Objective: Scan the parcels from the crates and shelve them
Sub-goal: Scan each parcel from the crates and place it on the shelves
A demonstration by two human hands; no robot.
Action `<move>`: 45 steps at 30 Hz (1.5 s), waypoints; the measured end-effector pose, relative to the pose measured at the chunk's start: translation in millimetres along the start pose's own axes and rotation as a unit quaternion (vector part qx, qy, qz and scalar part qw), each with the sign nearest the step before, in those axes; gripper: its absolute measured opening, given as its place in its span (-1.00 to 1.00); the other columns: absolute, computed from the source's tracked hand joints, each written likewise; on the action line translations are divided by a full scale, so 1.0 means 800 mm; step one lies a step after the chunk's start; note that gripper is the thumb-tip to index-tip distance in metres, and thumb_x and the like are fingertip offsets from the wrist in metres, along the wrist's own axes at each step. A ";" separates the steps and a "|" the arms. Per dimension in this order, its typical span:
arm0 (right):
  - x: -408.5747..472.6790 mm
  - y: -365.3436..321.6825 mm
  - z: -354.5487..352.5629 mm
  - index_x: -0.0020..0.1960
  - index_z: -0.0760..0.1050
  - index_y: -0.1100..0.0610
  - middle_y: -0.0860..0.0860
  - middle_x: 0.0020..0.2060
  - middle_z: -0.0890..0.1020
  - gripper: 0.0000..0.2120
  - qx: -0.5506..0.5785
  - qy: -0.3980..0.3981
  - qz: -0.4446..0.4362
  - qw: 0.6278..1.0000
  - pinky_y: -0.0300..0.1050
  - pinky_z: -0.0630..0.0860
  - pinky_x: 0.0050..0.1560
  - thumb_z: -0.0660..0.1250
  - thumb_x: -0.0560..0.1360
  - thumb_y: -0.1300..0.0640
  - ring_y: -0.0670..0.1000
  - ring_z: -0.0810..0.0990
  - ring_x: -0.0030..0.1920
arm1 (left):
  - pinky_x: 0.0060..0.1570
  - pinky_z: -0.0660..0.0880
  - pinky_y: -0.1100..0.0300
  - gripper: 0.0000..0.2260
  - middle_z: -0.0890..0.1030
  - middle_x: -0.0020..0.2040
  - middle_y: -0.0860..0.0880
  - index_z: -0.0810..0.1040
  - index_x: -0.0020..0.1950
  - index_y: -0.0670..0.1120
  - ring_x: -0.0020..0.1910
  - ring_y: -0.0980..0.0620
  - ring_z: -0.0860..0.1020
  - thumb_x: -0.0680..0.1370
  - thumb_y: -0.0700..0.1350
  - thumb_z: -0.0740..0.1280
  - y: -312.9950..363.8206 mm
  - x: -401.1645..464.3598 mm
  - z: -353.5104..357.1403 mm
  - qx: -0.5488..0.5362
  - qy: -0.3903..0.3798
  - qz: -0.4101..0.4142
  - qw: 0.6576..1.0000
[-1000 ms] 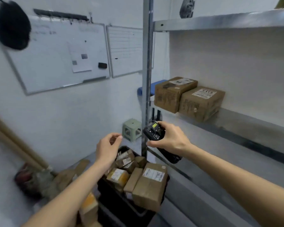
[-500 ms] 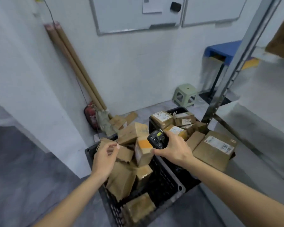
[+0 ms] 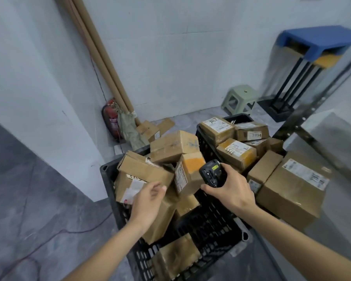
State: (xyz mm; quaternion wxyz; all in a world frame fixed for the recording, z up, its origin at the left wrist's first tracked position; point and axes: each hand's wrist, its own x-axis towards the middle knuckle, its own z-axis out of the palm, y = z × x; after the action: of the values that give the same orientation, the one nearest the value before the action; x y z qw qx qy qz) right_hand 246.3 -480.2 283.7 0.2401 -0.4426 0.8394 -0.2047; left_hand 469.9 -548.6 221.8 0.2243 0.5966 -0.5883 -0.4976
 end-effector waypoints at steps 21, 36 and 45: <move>0.078 0.023 0.016 0.44 0.46 0.04 -0.19 0.17 0.61 -0.22 0.113 -0.121 -0.025 0.986 -0.51 0.37 0.04 0.67 0.32 -0.11 -0.26 0.53 0.18 | 0.41 0.39 0.08 -0.44 0.45 0.46 0.13 0.27 0.58 0.12 0.38 0.13 0.45 0.61 0.16 0.32 0.029 0.061 0.082 -0.080 -0.090 -0.033 0.992; -0.017 0.037 -0.017 0.30 0.47 -0.09 -0.21 0.11 0.66 -0.34 0.181 -0.109 -0.038 0.977 -0.44 0.47 -0.01 0.68 0.31 -0.13 -0.27 0.59 0.12 | 0.37 0.47 -0.03 -0.65 0.49 0.42 0.09 0.44 0.46 0.21 0.33 0.11 0.52 0.66 0.09 0.24 0.028 -0.024 0.071 -0.158 -0.087 -0.012 0.984; -0.145 0.024 -0.160 0.20 0.62 -0.04 -0.18 -0.09 0.75 -0.53 0.246 -0.069 -0.066 0.965 -0.45 0.52 -0.13 0.67 0.35 -0.02 -0.24 0.69 -0.06 | 0.48 0.30 0.05 -0.63 0.38 0.44 0.25 0.43 0.33 0.44 0.44 0.18 0.34 0.64 0.00 0.31 0.142 -0.165 0.045 -0.123 -0.084 0.120 0.981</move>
State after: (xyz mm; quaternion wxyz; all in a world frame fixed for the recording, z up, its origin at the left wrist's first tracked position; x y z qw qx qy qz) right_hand 216.3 -355.6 401.2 0.3844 -0.4375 0.7137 -0.3891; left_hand 409.2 -438.6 347.5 0.3041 0.4454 -0.6065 -0.5843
